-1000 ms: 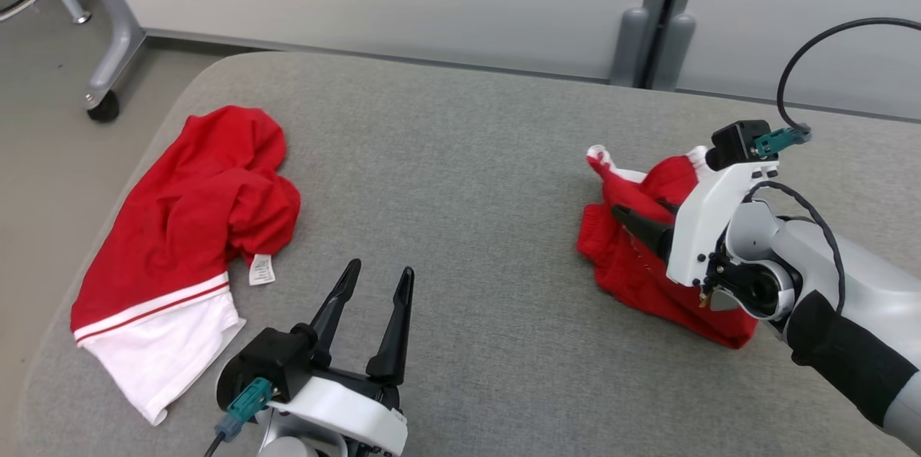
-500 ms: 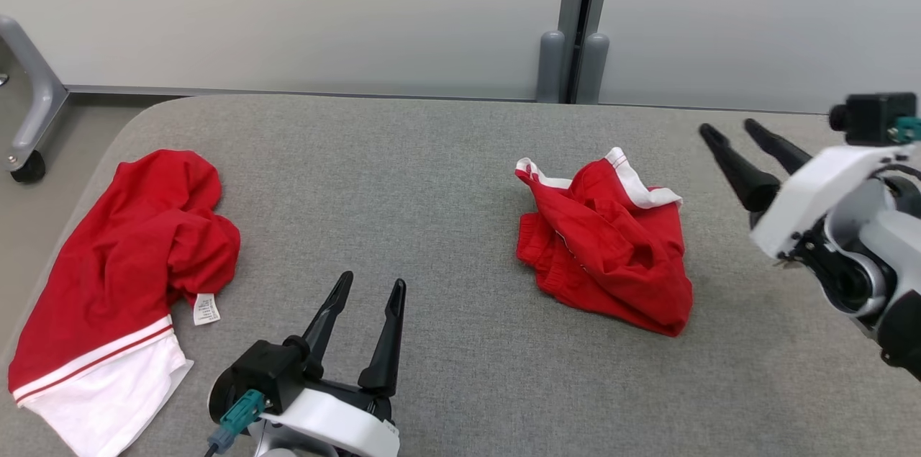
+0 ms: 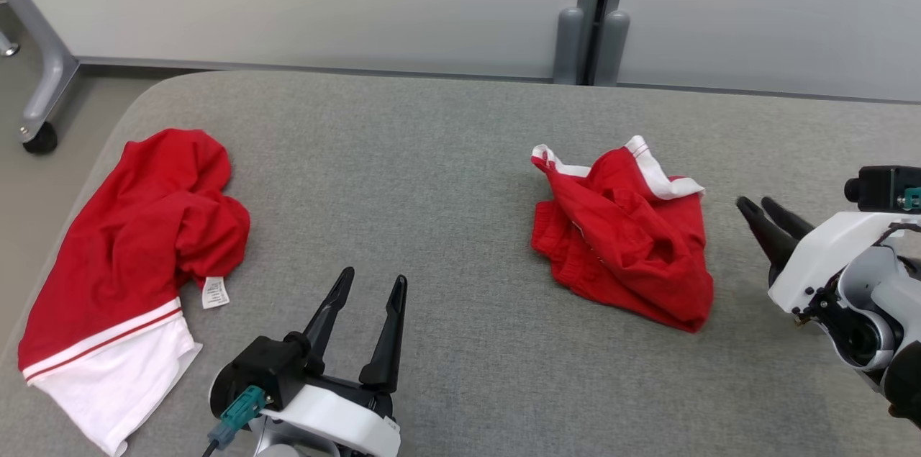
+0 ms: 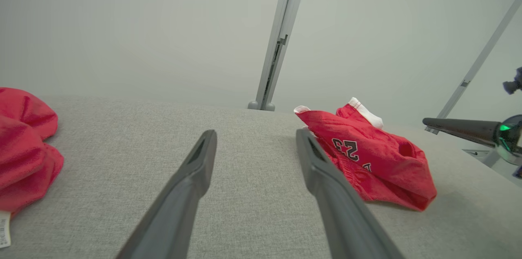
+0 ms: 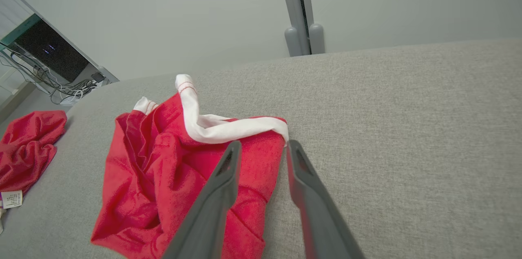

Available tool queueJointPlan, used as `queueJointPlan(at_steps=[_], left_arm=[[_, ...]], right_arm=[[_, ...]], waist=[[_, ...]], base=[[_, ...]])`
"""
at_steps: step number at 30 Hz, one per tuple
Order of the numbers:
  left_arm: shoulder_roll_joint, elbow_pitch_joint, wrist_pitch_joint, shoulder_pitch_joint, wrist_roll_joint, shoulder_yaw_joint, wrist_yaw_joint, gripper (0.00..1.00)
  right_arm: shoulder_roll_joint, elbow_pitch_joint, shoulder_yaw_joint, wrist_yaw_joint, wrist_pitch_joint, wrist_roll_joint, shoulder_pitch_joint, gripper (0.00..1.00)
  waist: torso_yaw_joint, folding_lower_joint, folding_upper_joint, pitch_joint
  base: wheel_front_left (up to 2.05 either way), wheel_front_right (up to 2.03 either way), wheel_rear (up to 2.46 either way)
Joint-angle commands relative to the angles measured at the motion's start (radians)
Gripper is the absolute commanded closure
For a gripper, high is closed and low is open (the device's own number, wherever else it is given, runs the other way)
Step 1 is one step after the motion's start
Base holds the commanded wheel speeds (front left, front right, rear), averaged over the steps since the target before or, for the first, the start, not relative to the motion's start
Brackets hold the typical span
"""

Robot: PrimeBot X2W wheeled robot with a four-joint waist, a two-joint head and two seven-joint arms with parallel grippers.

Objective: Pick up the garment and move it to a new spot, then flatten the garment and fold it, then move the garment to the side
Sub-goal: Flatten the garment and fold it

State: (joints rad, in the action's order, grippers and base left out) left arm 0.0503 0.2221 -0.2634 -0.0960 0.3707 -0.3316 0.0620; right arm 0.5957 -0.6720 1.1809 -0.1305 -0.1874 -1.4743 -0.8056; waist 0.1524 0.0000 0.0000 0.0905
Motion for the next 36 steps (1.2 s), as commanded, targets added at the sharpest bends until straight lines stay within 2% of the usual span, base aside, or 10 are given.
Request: queueJointPlan(at_steps=[1,9,18,23,30,36], left_arm=[[0.003,0.001,-0.002,-0.014,-0.003,0.000,0.007,0.00],[0.002,0.002,-0.002,-0.037,0.021,-0.021,0.000,0.00],[0.002,-0.009,-0.002,-0.069,0.068,-0.068,-0.028,0.00],[0.002,-0.005,-0.002,-0.073,0.083,-0.080,-0.037,0.00],[0.002,0.006,-0.002,-0.050,0.069,-0.062,-0.042,0.00],[0.002,0.017,-0.002,-0.036,0.050,-0.044,-0.027,0.00]], right_arm=[[-0.006,-0.017,0.004,0.000,0.017,-0.013,0.004,1.00],[-0.040,-0.085,0.033,0.000,0.152,-0.036,-0.046,1.00],[-0.039,-0.139,0.037,-0.001,0.205,-0.014,-0.159,1.00],[-0.076,-0.125,0.051,-0.001,0.214,0.001,-0.169,1.00],[-0.110,-0.035,0.063,0.000,0.167,-0.001,-0.142,1.00],[-0.065,0.053,0.056,-0.001,0.112,-0.003,-0.146,1.00]], waist=[[0.014,0.0000,0.0000,0.013],[0.074,0.0000,0.0000,0.058],[0.162,0.0000,0.0000,0.135],[0.189,0.0000,0.0000,0.133],[0.173,0.0000,0.0000,0.089],[0.122,0.0000,0.0000,0.046]], base=[[0.00,0.00,0.00],[0.00,0.00,0.00],[0.00,0.00,0.00],[0.00,0.00,0.00],[0.00,0.00,0.00],[0.00,0.00,0.00]])
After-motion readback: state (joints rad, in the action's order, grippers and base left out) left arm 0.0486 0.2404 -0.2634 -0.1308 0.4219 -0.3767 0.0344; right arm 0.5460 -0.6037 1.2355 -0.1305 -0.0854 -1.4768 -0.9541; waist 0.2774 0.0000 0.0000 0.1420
